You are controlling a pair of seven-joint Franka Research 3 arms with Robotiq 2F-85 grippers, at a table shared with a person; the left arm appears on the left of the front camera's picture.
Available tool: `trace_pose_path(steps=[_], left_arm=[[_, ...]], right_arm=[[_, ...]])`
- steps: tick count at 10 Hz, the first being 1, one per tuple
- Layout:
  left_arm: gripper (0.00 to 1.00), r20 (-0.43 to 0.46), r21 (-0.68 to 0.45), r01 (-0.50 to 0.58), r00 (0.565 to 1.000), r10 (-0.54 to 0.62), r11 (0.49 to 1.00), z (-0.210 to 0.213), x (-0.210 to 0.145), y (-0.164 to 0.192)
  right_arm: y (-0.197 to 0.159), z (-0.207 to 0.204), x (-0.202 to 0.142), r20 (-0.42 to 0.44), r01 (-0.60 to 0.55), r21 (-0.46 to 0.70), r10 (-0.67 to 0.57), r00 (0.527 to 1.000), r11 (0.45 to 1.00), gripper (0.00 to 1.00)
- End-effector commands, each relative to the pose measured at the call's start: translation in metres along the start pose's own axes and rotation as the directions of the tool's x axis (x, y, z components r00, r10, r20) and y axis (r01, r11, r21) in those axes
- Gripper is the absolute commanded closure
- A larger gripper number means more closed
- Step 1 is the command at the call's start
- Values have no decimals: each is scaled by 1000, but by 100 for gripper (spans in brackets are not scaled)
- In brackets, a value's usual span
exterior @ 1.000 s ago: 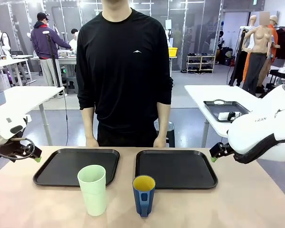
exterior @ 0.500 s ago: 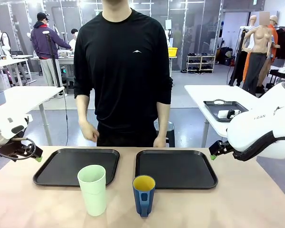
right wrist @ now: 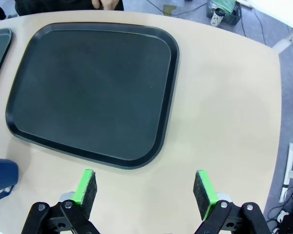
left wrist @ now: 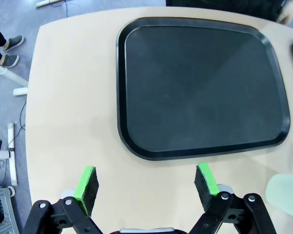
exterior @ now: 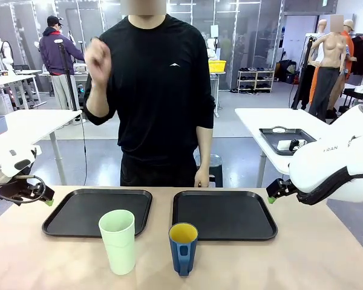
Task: Sort and store the cups by type.
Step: Pick up the Reusable plastic cup.
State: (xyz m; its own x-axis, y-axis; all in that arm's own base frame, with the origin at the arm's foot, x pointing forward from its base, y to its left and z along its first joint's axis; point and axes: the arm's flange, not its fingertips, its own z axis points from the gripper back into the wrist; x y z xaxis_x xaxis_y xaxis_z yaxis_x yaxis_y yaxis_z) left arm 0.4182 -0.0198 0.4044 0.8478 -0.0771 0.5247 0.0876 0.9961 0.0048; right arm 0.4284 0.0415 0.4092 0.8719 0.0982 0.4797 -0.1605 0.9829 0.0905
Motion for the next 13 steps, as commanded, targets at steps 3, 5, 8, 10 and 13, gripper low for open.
trace_pose_path(steps=[3,5,8,10,13], left_arm=[[0,-1,-2,-7,1000,7,1000,0,0,2],[0,-1,-2,-7,1000,7,1000,0,0,2],[0,-1,-2,-7,1000,7,1000,0,0,2],[0,-1,-2,-7,1000,7,1000,0,0,2],[0,-1,-2,-7,1000,7,1000,0,0,2]], right_arm=[[-1,-1,-2,-2,3,4,-3,1000,1000,0],[-1,-1,-2,-2,3,4,-3,1000,1000,0],[-1,-1,-2,-2,3,4,-3,1000,1000,0],[-1,-1,-2,-2,3,4,-3,1000,1000,0],[-1,-1,-2,-2,3,4,-3,1000,1000,0]])
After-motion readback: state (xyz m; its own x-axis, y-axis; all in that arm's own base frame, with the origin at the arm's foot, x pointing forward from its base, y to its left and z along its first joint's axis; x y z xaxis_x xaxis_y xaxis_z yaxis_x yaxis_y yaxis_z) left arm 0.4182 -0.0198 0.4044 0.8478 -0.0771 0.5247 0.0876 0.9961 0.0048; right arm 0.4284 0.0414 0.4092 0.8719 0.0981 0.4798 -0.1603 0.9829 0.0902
